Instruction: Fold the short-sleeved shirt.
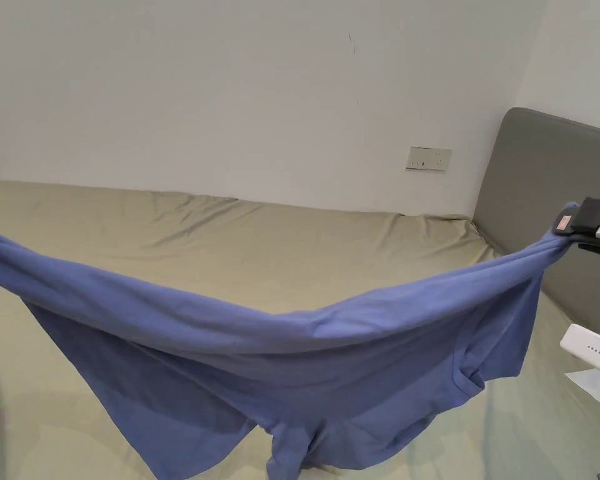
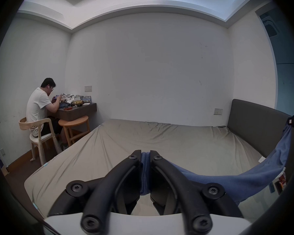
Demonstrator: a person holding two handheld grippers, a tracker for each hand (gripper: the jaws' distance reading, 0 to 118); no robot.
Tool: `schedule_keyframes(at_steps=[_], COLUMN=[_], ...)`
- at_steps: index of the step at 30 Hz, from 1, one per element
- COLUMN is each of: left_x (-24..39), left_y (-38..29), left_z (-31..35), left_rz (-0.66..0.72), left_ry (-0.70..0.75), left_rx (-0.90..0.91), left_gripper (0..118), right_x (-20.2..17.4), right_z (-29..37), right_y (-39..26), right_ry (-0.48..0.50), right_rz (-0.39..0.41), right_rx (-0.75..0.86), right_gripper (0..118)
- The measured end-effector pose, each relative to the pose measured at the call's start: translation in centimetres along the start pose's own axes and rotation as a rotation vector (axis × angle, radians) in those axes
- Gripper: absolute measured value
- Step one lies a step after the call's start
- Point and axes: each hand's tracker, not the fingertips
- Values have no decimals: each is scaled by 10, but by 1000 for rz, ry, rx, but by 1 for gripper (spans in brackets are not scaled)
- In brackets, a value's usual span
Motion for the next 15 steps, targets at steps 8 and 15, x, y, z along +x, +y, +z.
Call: schedule_keyframes(at_steps=[8,15], left_x=[5,11], left_y=[51,104], left_z=[-48,-100], left_rz=[-18,8], left_ry=[20,47], left_rx=[-4,-1], left_gripper=[9,9], right_x=[-14,-42], right_z=[-34,-78], right_y=[37,78], right_ry=[-28,-34], right_rz=[12,49], right_rx=[29,65], right_gripper=[4,4])
